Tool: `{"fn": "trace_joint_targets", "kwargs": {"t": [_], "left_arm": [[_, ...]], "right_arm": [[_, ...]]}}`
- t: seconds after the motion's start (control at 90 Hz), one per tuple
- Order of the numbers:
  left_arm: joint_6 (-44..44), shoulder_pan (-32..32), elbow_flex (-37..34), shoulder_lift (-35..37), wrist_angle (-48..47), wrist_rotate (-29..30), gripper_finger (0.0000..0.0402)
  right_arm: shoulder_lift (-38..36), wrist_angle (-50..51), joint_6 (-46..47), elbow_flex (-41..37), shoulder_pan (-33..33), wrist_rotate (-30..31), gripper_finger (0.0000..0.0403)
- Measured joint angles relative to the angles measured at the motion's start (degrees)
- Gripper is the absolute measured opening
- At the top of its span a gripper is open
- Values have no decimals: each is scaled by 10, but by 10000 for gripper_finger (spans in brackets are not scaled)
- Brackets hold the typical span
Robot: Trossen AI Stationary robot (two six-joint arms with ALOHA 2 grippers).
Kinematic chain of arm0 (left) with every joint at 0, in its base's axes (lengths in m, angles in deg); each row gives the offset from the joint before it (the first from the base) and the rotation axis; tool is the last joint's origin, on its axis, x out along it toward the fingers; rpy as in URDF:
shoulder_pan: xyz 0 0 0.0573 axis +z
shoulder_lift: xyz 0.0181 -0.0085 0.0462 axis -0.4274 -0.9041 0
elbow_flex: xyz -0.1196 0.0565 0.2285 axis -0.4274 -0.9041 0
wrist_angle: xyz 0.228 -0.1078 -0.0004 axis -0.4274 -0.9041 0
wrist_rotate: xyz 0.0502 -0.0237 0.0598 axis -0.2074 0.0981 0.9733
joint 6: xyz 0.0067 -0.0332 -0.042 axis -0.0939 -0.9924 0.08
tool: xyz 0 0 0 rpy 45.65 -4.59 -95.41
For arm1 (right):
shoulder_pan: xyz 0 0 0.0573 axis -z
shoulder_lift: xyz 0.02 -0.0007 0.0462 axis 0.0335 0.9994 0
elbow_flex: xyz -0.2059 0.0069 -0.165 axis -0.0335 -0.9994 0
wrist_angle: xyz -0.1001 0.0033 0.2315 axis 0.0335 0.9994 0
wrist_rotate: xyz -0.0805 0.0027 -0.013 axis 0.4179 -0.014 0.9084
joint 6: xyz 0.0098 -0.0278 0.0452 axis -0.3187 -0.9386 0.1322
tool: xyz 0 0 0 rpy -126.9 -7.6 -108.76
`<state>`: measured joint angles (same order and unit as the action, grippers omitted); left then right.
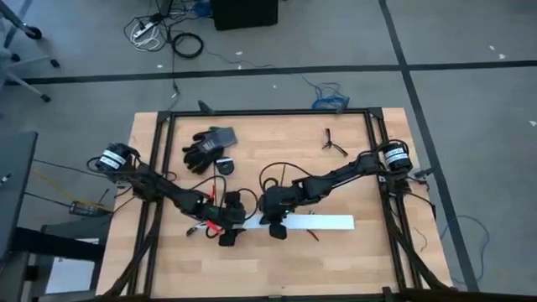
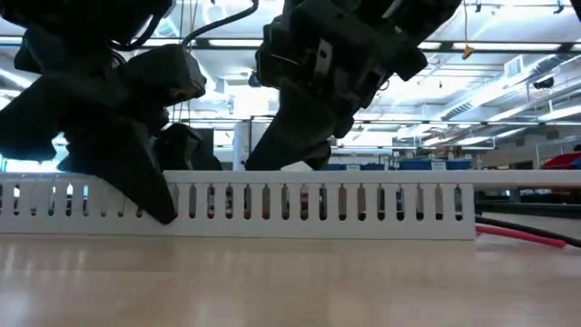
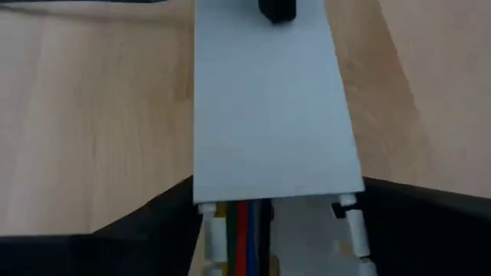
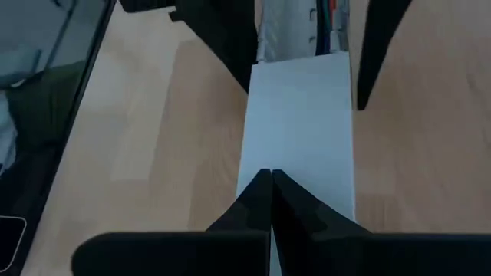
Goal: Ziptie cables
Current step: Close the white cable duct cover
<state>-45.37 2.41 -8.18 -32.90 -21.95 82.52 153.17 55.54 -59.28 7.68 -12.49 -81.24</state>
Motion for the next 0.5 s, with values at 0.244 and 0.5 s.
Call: {"fn": "trace_joint_targets", "kwargs": {"t": [0.244, 0.5], "left_arm": [[-18, 0, 6, 1, -57, -24, 318], [-40, -1, 54, 2, -163, -48, 320]], "right_arm": [[0, 5, 0, 0, -5, 1, 0], [0, 6, 0, 0, -5, -1, 0]]}}
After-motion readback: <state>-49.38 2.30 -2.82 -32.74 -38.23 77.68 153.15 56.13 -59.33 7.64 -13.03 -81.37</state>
